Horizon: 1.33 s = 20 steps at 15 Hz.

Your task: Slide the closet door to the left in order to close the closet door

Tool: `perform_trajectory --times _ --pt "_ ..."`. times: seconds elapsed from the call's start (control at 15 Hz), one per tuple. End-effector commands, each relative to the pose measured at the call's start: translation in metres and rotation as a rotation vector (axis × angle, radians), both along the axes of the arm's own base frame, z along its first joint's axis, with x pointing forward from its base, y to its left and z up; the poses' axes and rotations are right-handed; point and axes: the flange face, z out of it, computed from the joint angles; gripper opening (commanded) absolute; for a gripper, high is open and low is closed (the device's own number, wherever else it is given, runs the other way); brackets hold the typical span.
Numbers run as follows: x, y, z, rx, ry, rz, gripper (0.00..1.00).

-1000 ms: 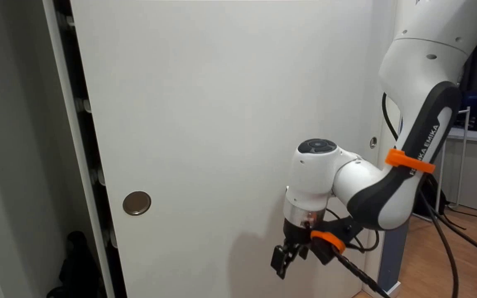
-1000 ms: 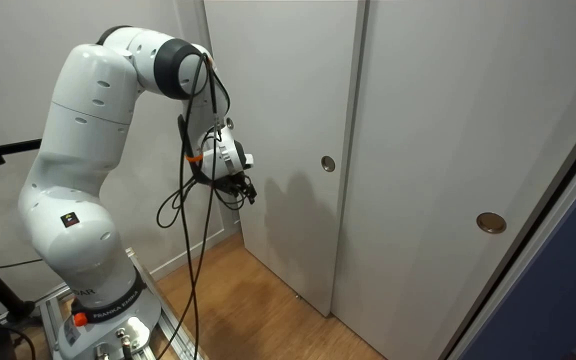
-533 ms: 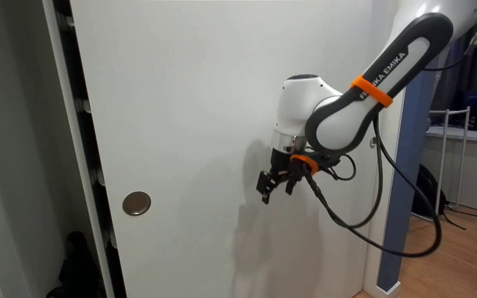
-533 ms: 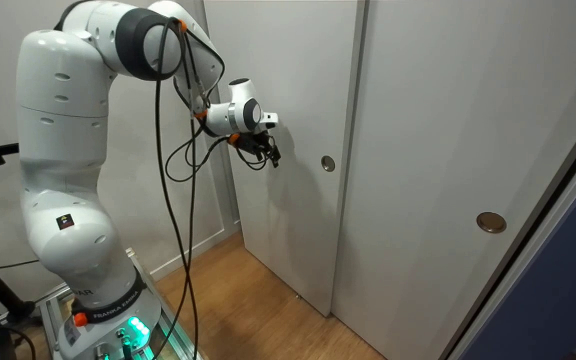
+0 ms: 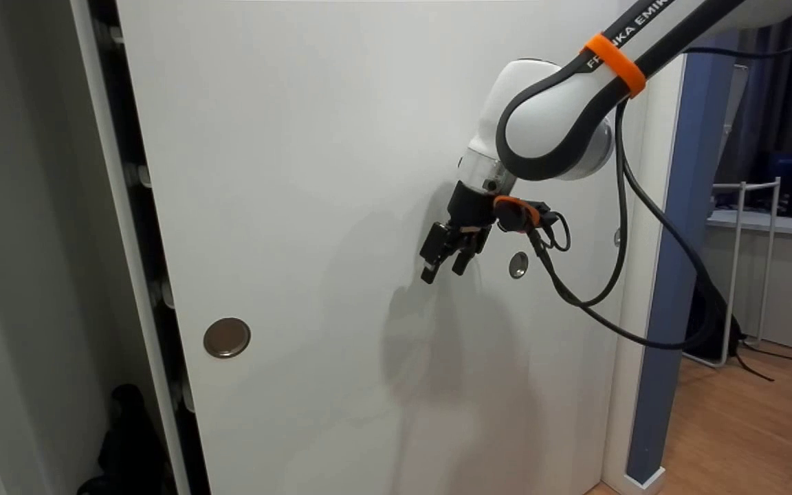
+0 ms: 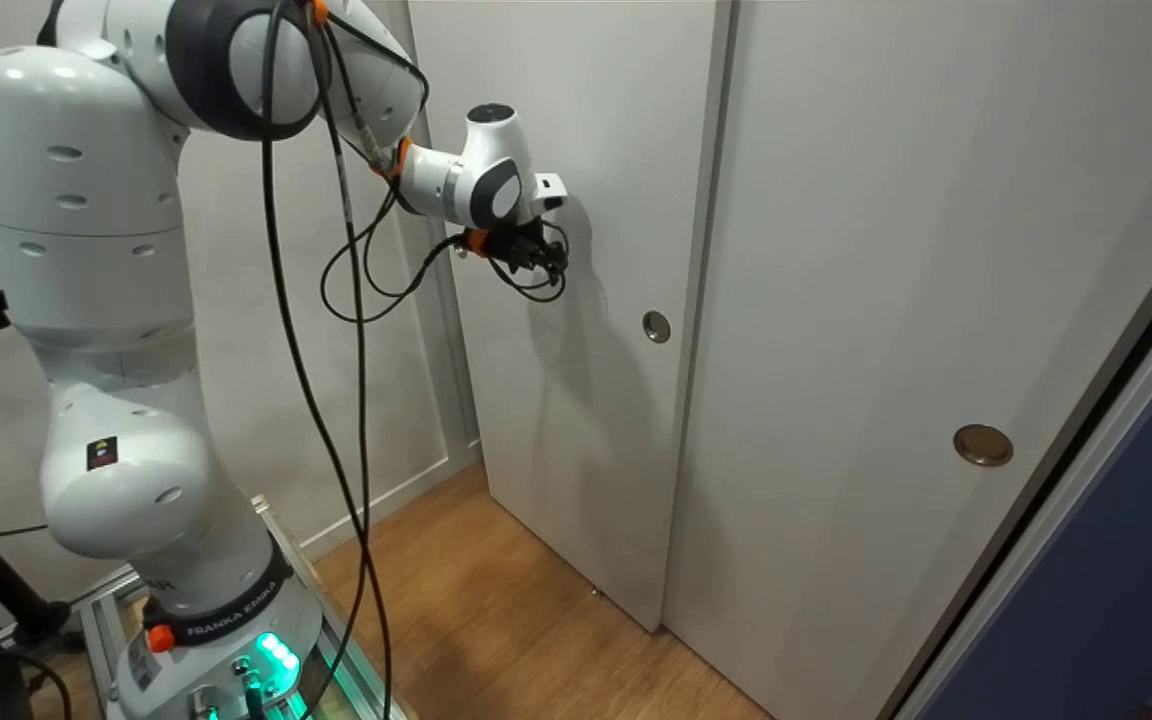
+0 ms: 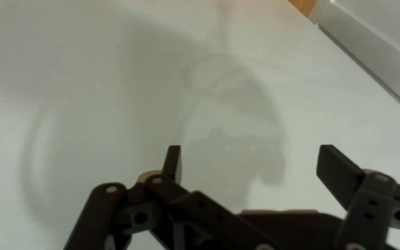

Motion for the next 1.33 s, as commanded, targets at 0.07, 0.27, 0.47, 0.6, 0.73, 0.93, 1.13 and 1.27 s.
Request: perform_trajectory --times 0.07,0.27,0.47,0.6,0.73,0.93,1.13,1.27 --pt "-0.01 0.009 0.009 0.112 -0.002 0.204 1.0" --pt "-0.017 -0.008 0.018 0.156 0.02 0.313 1.0" --pt "-0.025 -0.041 0.025 0.167 0.053 0.351 1.0" --pt "-0.03 -0.06 0.033 0.179 0.069 0.353 1.0" --pt "-0.038 -0.078 0.038 0.189 0.095 0.345 1.0" --pt "-0.052 -0.106 0.05 0.225 0.074 0.312 1.0" --pt "-0.073 -0.133 0.059 0.216 0.071 0.212 1.0" --pt "-0.085 -0.153 0.058 0.174 0.08 0.129 1.0"
